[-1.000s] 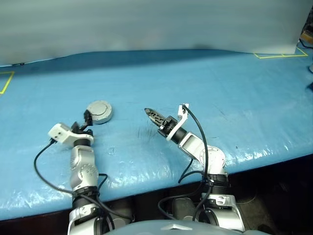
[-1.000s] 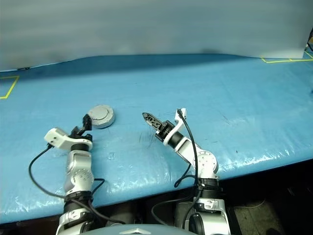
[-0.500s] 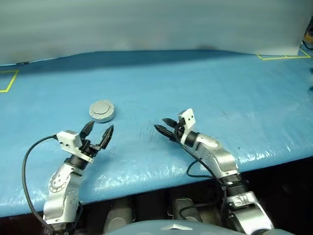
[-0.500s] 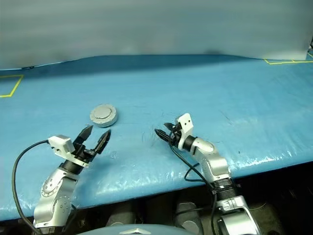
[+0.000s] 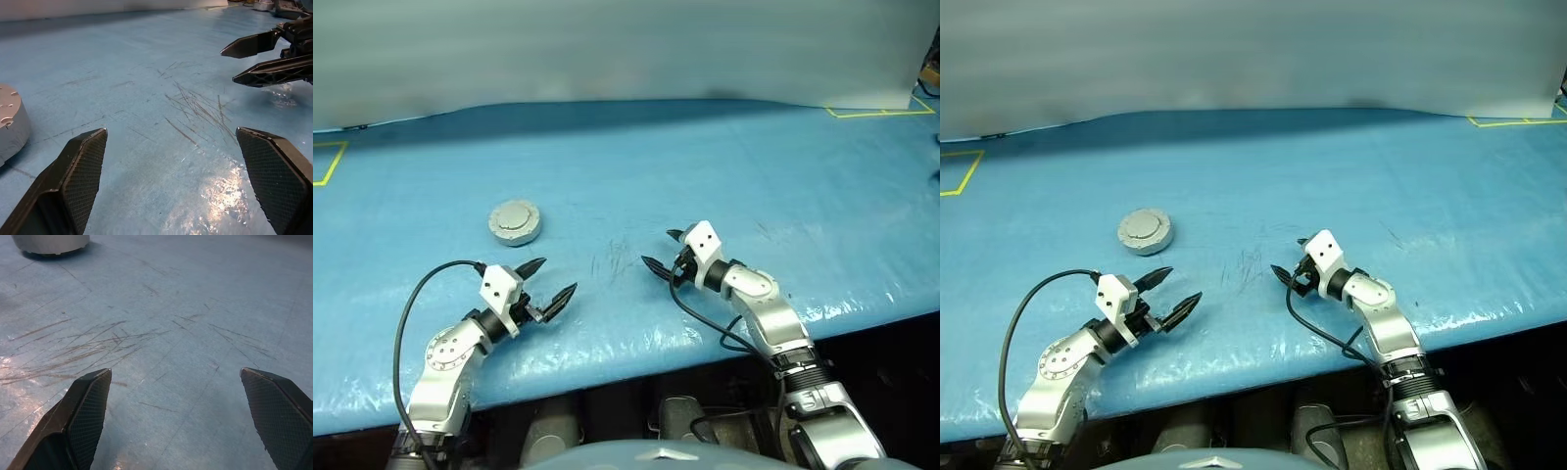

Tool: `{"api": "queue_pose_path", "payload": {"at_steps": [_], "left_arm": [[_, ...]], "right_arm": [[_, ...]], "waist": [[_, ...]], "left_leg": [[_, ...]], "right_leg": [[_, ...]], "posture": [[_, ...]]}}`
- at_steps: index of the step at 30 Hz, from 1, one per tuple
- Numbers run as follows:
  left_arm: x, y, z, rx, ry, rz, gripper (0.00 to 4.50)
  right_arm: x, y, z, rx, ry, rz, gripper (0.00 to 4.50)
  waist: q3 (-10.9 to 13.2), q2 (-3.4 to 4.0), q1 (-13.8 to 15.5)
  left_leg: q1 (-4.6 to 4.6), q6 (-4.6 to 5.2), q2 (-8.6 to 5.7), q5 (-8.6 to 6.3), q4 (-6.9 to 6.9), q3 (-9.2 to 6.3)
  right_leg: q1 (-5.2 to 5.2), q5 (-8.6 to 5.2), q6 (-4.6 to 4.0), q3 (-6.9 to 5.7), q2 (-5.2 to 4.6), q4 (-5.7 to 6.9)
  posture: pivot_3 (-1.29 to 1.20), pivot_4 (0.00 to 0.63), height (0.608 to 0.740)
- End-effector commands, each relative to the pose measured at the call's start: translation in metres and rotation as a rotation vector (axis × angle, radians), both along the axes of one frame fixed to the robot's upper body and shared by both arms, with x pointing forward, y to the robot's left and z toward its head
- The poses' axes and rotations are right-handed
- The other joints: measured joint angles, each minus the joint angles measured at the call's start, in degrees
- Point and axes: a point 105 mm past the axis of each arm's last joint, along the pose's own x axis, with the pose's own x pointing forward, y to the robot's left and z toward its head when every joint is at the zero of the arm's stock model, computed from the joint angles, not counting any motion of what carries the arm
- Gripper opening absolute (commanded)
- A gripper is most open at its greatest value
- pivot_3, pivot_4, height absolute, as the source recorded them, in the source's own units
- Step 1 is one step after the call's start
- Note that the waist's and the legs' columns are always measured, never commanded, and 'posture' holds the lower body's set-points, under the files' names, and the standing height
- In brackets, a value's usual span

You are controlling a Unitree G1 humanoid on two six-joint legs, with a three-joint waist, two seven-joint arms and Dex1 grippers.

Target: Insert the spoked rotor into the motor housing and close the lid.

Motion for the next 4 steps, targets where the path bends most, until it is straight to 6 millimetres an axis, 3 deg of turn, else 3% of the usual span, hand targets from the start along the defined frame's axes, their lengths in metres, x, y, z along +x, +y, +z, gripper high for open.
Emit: {"api": "queue_pose_path", "payload": {"at_steps": [1,4], "left_arm": [[0.0006,-0.0032,0.0054,-0.003,-0.035,-0.014,4.5],[0.0005,-0.0029,0.005,-0.001,-0.033,-0.018,4.5]], "right_arm": [[-0.0011,0.0006,0.0058,0.008,-0.037,-0.006,4.46],[-0.0027,-0.0008,0.0054,0.02,-0.029,-0.013,4.46]], "waist": [[0.0,0.0,0.2],[0.0,0.0,0.3]], "left_leg": [[0.0,0.0,0.0,0.0,0.0,-0.01],[0.0,0.0,0.0,0.0,0.0,-0.01]], "right_leg": [[0.0,0.0,0.0,0.0,0.0,0.0],[0.01,-0.01,0.01,0.0,0.0,0.0]], "posture": [[0.0,0.15,0.74],[0.0,0.15,0.74]]}}
